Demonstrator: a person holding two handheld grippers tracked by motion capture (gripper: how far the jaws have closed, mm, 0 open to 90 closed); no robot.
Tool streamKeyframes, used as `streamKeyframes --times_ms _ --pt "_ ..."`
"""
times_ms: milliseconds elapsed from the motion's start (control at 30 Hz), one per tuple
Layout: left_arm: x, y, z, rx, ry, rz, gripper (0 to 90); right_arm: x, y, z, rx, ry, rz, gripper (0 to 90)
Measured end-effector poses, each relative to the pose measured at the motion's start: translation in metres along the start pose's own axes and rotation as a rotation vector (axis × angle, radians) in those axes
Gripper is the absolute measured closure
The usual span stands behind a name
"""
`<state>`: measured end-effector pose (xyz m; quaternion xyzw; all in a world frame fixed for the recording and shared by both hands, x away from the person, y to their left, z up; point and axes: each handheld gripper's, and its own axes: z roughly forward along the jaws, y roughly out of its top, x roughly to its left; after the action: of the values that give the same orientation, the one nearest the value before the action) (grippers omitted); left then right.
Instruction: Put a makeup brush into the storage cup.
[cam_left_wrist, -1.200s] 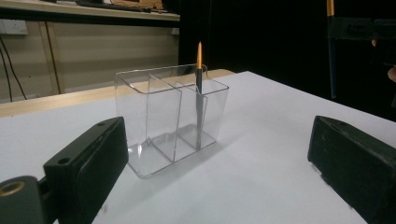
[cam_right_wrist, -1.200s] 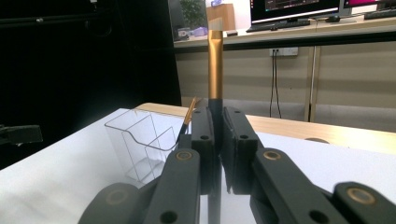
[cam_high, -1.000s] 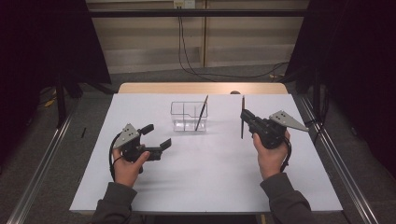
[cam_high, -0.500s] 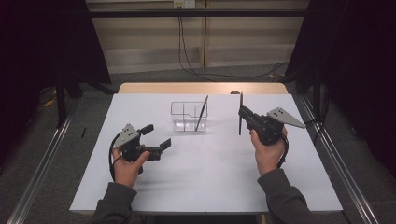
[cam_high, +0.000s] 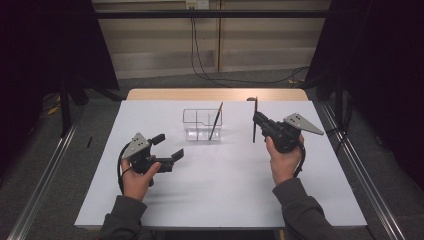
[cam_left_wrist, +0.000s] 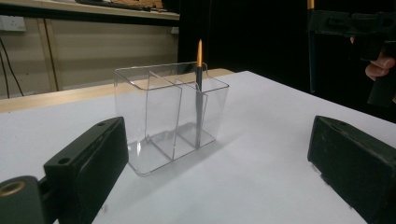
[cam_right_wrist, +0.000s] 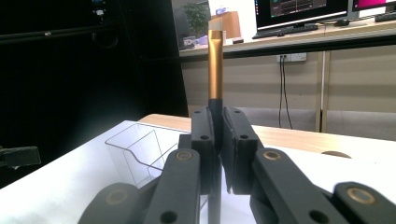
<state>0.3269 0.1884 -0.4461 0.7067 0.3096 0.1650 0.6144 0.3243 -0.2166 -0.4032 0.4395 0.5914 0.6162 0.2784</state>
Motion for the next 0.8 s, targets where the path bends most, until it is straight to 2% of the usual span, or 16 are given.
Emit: streamKeyframes --times_ms 100,433,500,567,600,633,700,800 --pt "0.0 0.0 0.0 -0.002 0.007 -0.001 4.9 0.0 0.0 0.002 0.002 0.0 -0.009 84.4" --pt "0.0 0.001 0.0 -0.012 -0.012 -0.003 4.9 0.001 0.001 0.01 -0.006 0.016 -0.001 84.4" --pt "-0.001 0.001 0.0 -0.014 -0.003 -0.005 4.9 0.002 0.002 0.011 -0.002 0.015 -0.004 84.4" --pt "0.001 0.001 0.0 -0.002 -0.016 0.017 4.9 0.003 0.002 0.013 -0.005 0.02 -0.003 84.4" --pt "0.001 0.001 0.0 -0.004 -0.02 0.013 4.9 0.003 0.002 0.014 -0.007 0.022 -0.002 84.4" --pt "0.0 0.001 0.0 0.002 -0.002 0.009 4.9 0.003 0.003 0.014 -0.009 0.027 -0.005 84.4" --pt "-0.001 0.001 0.001 -0.008 -0.003 -0.004 4.9 0.003 0.003 0.016 -0.01 0.026 -0.007 84.4" --pt "-0.001 0.001 0.0 -0.005 -0.008 0.007 4.9 0.003 0.003 0.019 -0.015 0.026 -0.005 84.4"
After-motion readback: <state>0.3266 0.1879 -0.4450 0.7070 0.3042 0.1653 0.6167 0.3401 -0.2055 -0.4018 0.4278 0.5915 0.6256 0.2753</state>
